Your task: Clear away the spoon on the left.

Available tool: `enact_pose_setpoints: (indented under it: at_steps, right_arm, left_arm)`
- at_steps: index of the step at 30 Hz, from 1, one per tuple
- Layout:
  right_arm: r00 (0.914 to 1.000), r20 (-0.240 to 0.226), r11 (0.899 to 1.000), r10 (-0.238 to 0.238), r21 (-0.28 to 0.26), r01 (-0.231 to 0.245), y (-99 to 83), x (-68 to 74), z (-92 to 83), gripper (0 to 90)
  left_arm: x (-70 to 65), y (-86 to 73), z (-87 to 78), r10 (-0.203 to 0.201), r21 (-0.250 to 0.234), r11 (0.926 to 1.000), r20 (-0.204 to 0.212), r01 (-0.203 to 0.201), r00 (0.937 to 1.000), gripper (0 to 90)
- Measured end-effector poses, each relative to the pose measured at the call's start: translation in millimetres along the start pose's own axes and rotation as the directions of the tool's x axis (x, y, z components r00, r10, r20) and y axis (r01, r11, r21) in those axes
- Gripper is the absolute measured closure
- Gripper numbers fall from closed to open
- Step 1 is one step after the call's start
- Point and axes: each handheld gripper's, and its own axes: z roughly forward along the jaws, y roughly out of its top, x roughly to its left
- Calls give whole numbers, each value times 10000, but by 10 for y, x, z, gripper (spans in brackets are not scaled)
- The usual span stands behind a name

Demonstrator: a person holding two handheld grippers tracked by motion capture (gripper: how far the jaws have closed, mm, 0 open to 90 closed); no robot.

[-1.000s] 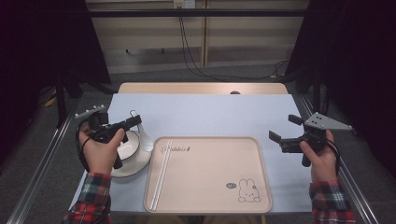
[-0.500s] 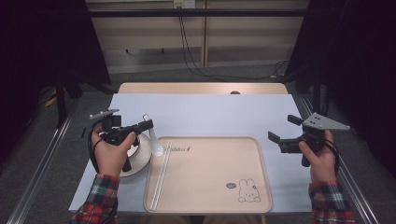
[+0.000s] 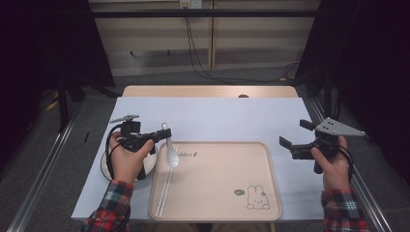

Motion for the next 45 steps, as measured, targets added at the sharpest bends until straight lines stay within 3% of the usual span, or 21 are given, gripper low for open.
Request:
enact_pose_setpoints:
  at_steps: [4,8,13,22,39,45]
  right_arm:
    - [9999,-67,10000,-83,-33,83,4,19,-24,0]
    - [10000,-21,10000,-52,7,52,-1,20,-38,0]
    - [9999,-9,9999,-101,78,101,-5,25,-42,0]
    - [10000,-58,10000,-37,67,37,-17,22,-32,0]
    - [10000,0,10000,-28,59,28,-16,16,-38,0]
    - [10000,-46,9999,-42,93,43,-16,18,-37,0]
  left_arm:
    - [-17,-49,72,-63,211,9998,6,63,10000,863]
    - [-23,-96,145,162,627,9979,102,-168,9998,863]
    - [-27,-175,244,23,929,9957,130,-35,9999,863]
    - [-20,-278,355,65,1544,9880,242,-102,9997,863]
    - [-16,-433,503,-153,2055,9787,586,30,9982,862]
    - [9,-454,549,-258,2025,9792,567,138,9981,857]
